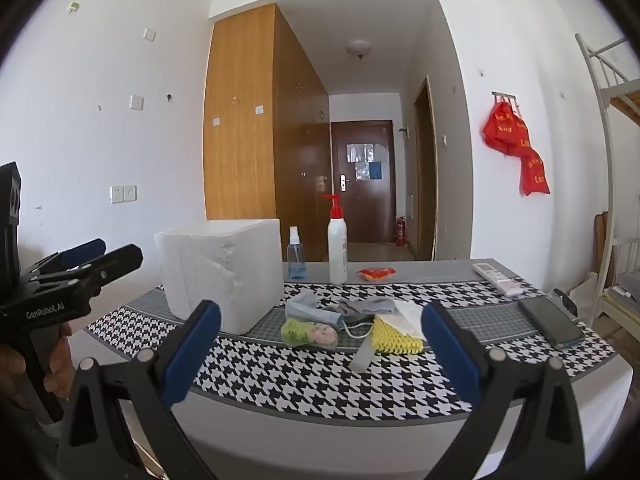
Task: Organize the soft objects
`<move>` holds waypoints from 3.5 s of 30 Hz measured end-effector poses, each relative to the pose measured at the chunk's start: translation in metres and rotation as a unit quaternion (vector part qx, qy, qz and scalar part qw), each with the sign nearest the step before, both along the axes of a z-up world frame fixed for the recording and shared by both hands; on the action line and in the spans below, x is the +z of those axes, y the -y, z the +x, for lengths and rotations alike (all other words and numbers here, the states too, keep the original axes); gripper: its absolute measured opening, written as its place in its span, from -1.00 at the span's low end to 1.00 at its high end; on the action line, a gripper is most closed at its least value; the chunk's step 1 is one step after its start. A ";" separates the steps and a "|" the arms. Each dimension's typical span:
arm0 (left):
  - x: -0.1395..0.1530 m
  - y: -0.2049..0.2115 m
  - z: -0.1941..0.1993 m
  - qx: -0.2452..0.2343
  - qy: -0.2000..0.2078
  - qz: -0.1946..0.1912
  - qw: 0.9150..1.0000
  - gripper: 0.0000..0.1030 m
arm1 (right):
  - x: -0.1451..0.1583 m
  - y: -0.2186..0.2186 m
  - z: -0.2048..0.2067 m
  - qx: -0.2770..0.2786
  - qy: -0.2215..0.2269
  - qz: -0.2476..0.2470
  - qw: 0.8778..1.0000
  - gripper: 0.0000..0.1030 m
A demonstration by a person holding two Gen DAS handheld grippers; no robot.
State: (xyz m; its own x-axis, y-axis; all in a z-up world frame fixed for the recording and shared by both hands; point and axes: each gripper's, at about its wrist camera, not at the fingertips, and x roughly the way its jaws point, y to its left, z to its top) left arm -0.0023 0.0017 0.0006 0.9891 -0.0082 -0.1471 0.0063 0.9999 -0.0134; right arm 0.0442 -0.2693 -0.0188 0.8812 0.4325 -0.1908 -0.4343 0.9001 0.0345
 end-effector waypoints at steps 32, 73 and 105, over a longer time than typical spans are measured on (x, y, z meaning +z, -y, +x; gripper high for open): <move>0.001 0.002 0.003 0.006 -0.003 0.003 1.000 0.98 | 0.003 0.002 -0.004 0.000 0.000 0.004 1.000 0.97; -0.009 0.035 0.066 -0.054 -0.060 0.017 0.997 0.98 | -0.007 0.014 0.062 -0.028 -0.050 -0.017 0.998 0.97; -0.046 0.072 0.143 -0.078 -0.178 0.041 0.980 0.98 | -0.037 0.040 0.122 -0.059 -0.129 -0.030 0.989 0.97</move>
